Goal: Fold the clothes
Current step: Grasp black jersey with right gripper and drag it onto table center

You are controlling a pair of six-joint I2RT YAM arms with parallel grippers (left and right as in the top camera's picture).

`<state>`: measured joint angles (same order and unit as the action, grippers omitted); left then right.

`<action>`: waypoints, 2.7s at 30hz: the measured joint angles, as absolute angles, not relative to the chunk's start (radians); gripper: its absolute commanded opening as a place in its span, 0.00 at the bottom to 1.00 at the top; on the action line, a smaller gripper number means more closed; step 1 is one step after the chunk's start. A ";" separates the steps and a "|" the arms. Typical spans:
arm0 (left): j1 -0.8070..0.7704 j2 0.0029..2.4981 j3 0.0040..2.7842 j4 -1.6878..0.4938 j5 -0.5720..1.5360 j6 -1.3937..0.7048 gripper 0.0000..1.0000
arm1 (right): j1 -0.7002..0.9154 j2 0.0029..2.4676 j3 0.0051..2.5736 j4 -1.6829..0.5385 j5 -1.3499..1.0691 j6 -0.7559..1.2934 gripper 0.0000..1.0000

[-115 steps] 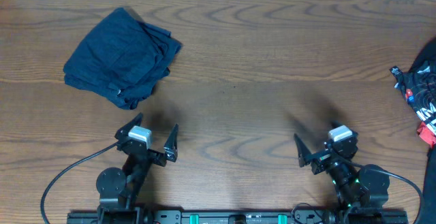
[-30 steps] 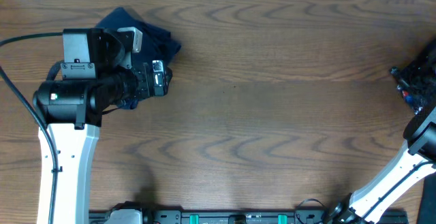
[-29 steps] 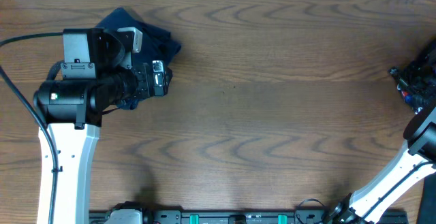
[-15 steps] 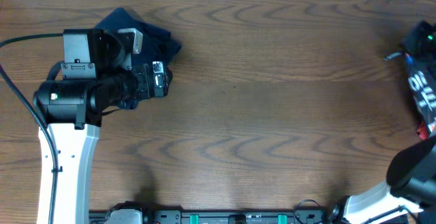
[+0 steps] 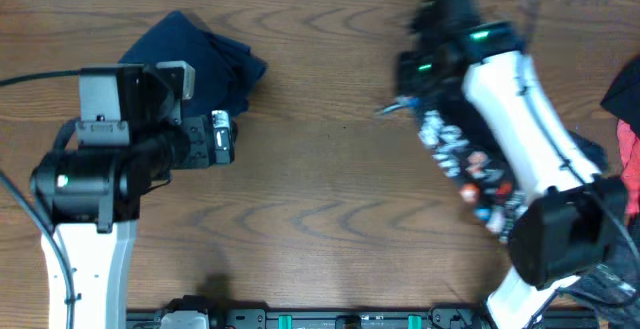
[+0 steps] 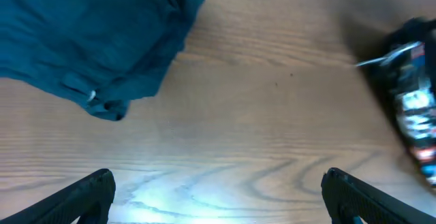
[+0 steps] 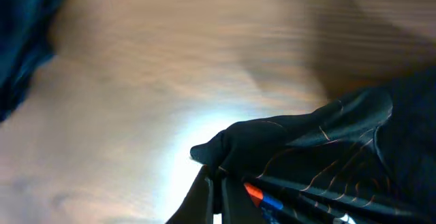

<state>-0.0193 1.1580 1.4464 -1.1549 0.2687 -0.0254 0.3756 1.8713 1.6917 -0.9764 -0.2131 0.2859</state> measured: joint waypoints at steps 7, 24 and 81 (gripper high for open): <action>-0.019 1.127 1.446 -1.159 0.234 -0.025 0.98 | 0.617 1.875 1.692 -0.962 -0.100 0.340 0.49; -0.019 1.157 1.446 -1.164 0.228 -0.025 0.98 | -0.084 1.975 1.692 -0.949 -0.045 0.379 0.65; -0.021 0.974 1.539 -1.187 -0.013 -0.025 0.98 | 0.981 1.913 1.693 -1.127 -0.435 0.034 0.42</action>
<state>-0.0208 0.9741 1.5387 -1.1873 -0.0132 -0.0250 0.9813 1.9133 1.6928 -1.1271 -0.4347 0.0338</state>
